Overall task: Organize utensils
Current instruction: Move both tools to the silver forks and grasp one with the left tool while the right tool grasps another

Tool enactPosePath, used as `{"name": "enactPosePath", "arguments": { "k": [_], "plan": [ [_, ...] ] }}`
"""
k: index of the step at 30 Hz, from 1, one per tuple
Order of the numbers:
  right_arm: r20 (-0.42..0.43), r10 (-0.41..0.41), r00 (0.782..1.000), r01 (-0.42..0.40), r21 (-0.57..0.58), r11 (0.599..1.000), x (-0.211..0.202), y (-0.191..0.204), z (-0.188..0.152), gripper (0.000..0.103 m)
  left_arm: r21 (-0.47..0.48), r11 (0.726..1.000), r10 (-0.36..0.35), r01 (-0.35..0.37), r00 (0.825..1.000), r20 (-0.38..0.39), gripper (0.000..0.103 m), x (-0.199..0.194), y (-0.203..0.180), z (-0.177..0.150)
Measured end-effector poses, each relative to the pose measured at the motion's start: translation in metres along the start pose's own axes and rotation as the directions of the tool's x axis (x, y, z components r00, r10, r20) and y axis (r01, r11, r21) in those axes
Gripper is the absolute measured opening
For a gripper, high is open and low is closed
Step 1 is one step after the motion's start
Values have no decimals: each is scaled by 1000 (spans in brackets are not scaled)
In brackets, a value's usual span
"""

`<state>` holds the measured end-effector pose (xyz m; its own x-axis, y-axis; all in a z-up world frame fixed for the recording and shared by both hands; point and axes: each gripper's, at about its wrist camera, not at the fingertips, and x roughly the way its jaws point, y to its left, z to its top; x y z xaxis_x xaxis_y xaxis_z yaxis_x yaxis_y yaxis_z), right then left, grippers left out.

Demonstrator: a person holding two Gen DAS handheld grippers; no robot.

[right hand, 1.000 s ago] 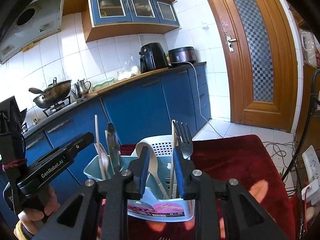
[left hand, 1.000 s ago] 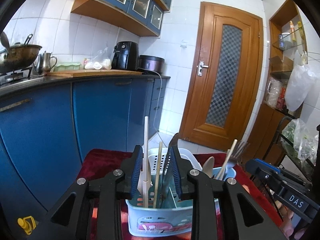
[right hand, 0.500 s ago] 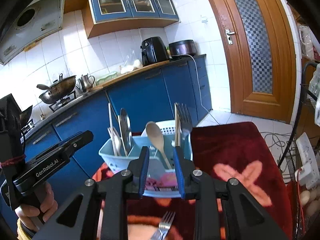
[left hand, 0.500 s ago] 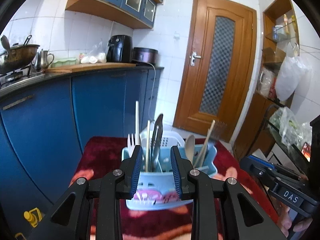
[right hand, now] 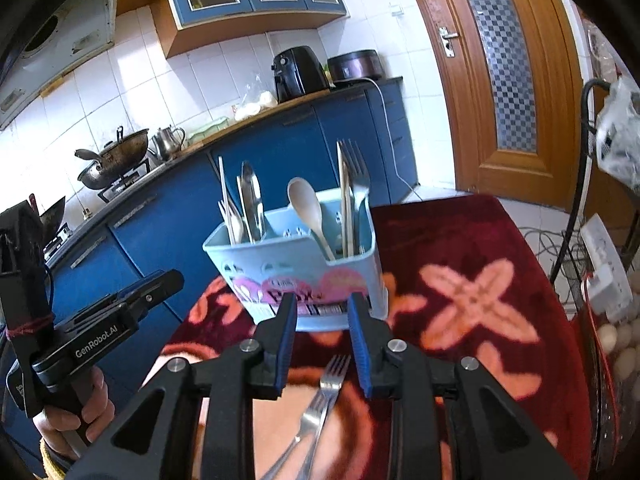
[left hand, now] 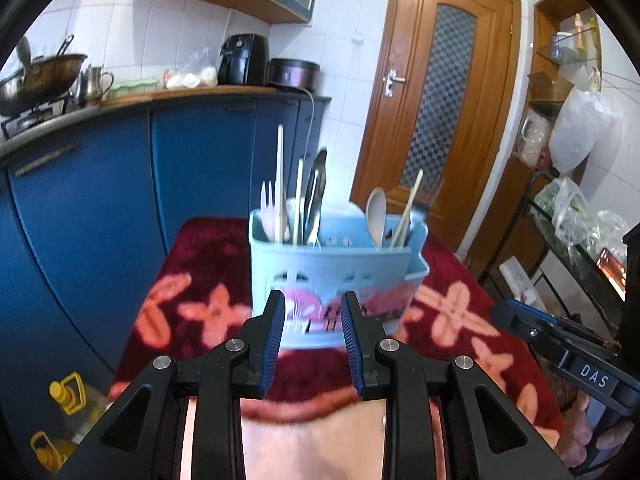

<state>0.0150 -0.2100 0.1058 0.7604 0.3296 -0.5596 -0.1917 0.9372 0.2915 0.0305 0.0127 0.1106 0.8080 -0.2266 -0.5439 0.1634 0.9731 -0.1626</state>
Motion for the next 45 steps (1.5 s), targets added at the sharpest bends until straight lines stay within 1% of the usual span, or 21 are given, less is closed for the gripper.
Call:
{"name": "enactPosePath", "arguments": {
  "k": [8, 13, 21, 26, 27, 29, 30, 37, 45],
  "plan": [
    [-79, -23, 997, 24, 19, 1000, 14, -9, -24, 29, -15, 1000, 2, -3, 996, -91, 29, 15, 2, -32],
    [-130, -31, 991, 36, 34, 999, 28, -16, -38, 29, -21, 1000, 7, -10, 991, -137, 29, 28, 4, -46],
    [-207, -33, 978, 44, 47, 998, 53, -17, -53, 29, -32, 999, 28, -35, 982, -187, 29, 48, 10, -62],
    [-261, -14, 965, 29, 54, 998, 72, -15, -60, 29, -47, 997, 47, -59, 974, -222, 29, 61, 16, -72],
    [-265, -14, 964, 30, 55, 998, 74, -14, -60, 29, -52, 997, 44, -58, 972, -230, 29, 63, 17, -74],
    [-276, -15, 961, 32, 58, 998, 79, -14, -61, 34, -55, 997, 47, -62, 970, -240, 29, 67, 18, -77],
    [-281, -15, 960, 33, 60, 998, 82, -14, -61, 35, -55, 997, 48, -63, 969, -242, 29, 68, 19, -77],
    [-304, -34, 952, 50, 44, 998, 99, -13, -60, 35, -61, 996, 47, -65, 966, -256, 29, 74, 21, -82],
    [-308, -51, 950, 49, -12, 999, 113, -3, -56, 38, -64, 996, 40, -59, 961, -273, 29, 79, 20, -87]
  ]
}}
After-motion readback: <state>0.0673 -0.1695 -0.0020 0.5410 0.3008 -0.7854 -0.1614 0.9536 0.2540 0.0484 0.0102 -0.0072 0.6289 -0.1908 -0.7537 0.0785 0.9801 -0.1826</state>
